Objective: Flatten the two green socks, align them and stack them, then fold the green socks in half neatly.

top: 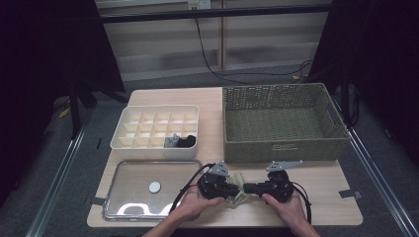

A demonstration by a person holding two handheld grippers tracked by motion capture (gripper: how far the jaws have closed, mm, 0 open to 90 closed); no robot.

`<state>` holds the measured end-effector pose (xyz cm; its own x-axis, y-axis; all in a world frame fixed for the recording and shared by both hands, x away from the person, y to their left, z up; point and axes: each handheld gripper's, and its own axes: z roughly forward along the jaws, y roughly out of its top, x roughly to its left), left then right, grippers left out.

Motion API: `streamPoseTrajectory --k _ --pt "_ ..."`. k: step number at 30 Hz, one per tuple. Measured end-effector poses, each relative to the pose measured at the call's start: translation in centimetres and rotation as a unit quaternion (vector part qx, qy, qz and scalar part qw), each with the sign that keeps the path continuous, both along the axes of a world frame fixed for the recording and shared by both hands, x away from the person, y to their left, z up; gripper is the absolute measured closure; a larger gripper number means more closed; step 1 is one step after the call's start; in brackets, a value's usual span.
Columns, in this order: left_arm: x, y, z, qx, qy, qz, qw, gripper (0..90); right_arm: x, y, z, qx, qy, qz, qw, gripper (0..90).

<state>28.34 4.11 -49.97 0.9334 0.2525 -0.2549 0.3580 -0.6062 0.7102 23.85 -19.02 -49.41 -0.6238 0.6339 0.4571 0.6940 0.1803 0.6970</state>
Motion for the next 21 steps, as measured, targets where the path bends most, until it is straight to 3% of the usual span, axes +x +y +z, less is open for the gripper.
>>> streamPoseTrajectory --k 11,21 --pt "-0.1 -1.0 0.0 0.001 0.001 0.001 1.0 79.3 0.0 -0.5 0.5 0.008 -0.008 -0.006 0.9999 86.3" --pt "0.0 -1.7 -0.1 -0.011 0.006 0.001 0.9999 79.0 -0.1 -1.2 0.6 0.008 -0.011 -0.013 0.9998 86.4"
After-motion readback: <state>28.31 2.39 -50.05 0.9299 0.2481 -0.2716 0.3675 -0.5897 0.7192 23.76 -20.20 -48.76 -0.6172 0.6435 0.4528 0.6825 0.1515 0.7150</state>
